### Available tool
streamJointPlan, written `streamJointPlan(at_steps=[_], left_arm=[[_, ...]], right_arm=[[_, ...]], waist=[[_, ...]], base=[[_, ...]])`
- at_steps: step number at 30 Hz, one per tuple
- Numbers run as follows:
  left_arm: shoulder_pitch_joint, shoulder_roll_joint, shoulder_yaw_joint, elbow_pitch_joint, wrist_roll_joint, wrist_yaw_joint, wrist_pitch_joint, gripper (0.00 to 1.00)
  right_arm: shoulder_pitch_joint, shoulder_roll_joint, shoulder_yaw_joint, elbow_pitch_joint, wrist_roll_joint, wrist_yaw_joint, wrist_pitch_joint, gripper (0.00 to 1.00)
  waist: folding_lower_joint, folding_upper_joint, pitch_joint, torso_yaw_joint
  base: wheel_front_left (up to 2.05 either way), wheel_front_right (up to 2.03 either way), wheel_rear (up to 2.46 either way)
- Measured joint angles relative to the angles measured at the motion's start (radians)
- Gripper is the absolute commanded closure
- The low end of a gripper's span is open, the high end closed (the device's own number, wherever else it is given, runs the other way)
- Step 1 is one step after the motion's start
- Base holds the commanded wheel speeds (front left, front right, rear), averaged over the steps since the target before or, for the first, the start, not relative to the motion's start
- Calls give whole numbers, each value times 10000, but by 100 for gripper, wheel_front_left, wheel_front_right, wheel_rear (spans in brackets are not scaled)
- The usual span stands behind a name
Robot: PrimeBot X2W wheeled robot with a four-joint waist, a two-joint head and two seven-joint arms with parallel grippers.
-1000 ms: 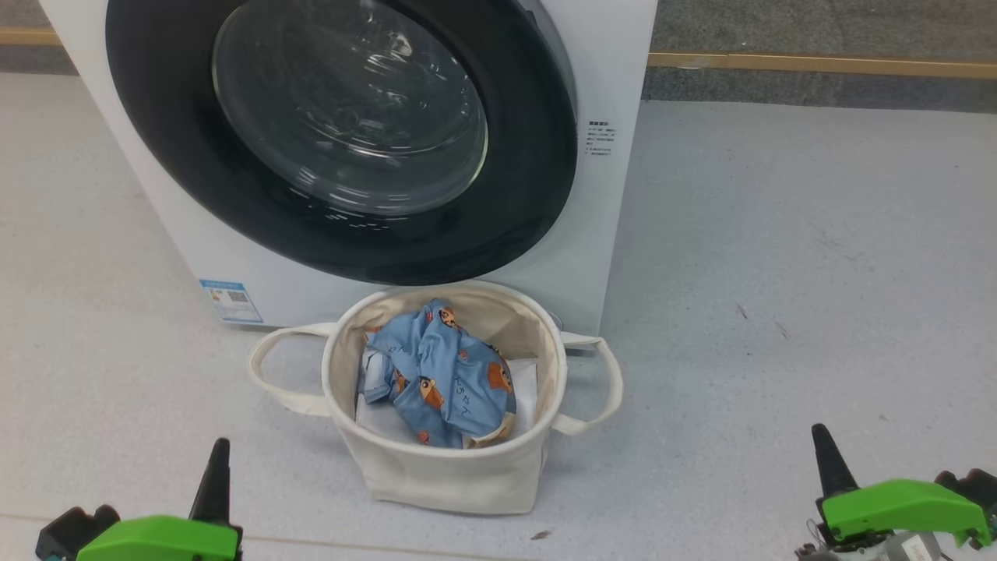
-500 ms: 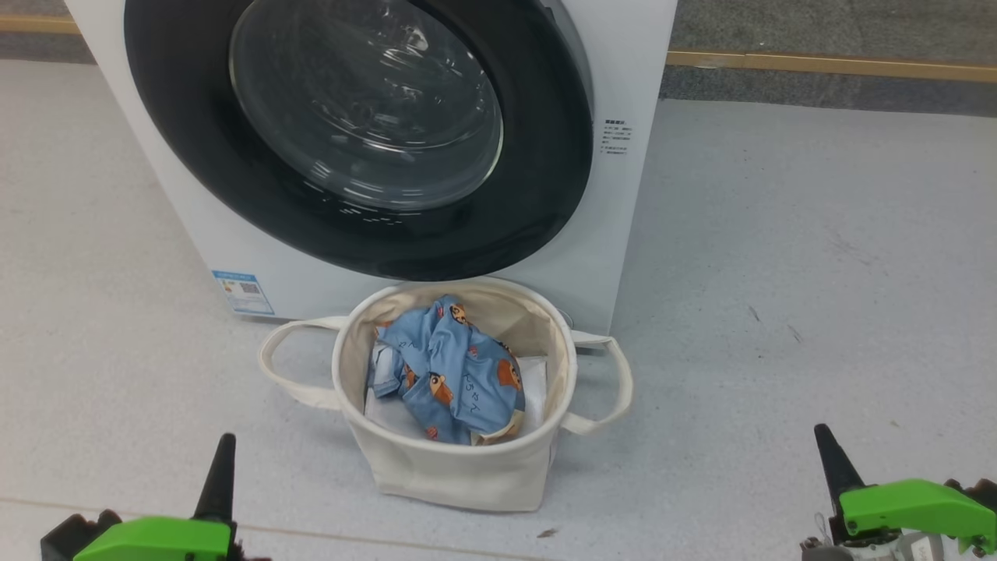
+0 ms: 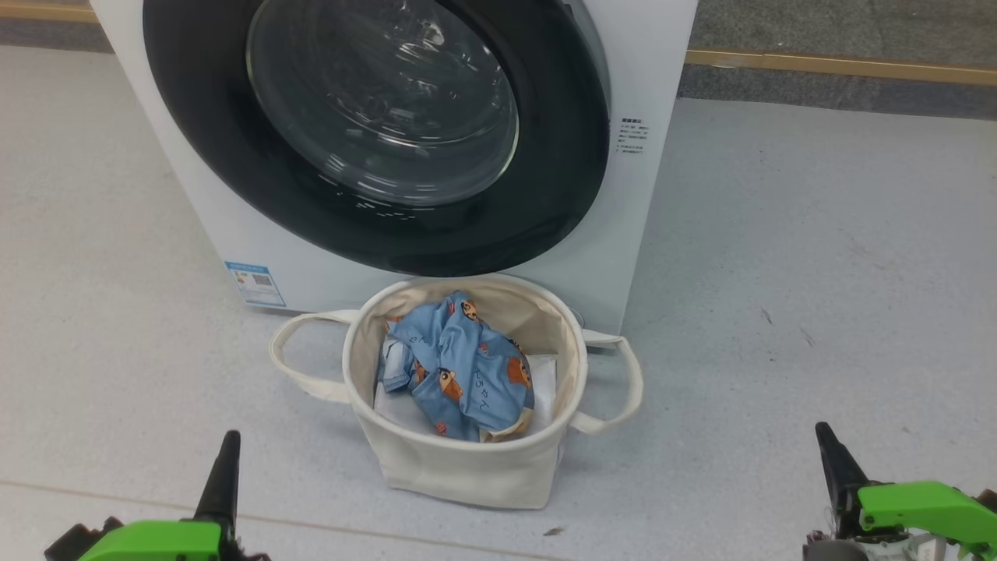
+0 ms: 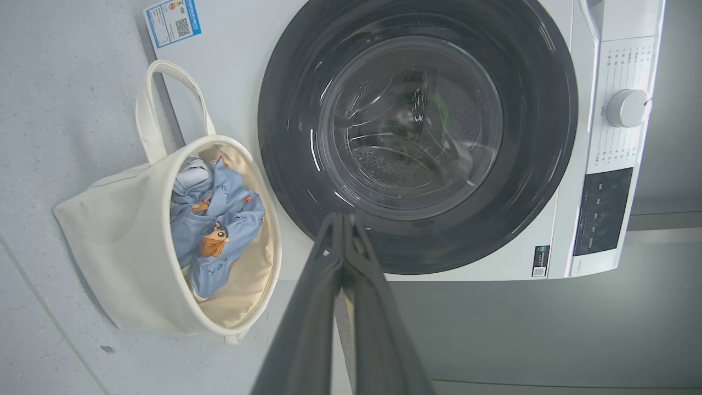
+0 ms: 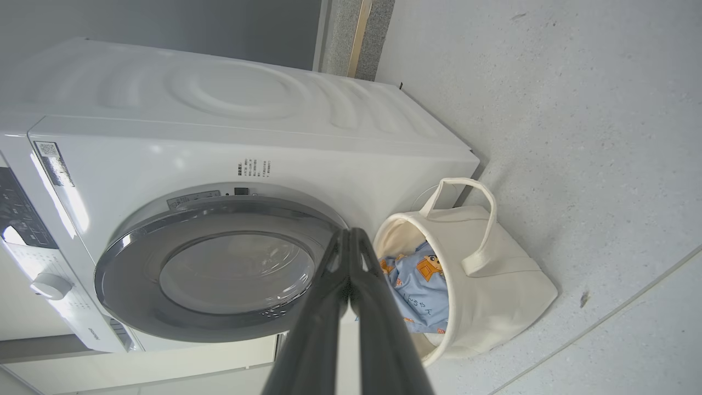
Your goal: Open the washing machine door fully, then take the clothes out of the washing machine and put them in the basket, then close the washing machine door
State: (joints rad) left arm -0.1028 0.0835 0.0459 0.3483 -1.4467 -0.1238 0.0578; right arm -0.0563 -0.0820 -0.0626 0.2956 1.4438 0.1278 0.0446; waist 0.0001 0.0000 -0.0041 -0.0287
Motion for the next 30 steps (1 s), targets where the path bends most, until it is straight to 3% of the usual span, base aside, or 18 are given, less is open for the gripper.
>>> streamJointPlan(at_steps=[18, 30], left_arm=[[139, -372, 332, -623, -1547, 0, 474, 100], [208, -387, 337, -648, -1590, 0, 474, 100]], right_arm=[[-11, 236, -541, -123, 1645, 0, 514, 100], [-13, 267, -575, -142, 1672, 0, 558, 100]], waist=[[0, 0, 72, 289], [0, 0, 72, 288]], base=[[0, 0, 0], [0, 0, 0]])
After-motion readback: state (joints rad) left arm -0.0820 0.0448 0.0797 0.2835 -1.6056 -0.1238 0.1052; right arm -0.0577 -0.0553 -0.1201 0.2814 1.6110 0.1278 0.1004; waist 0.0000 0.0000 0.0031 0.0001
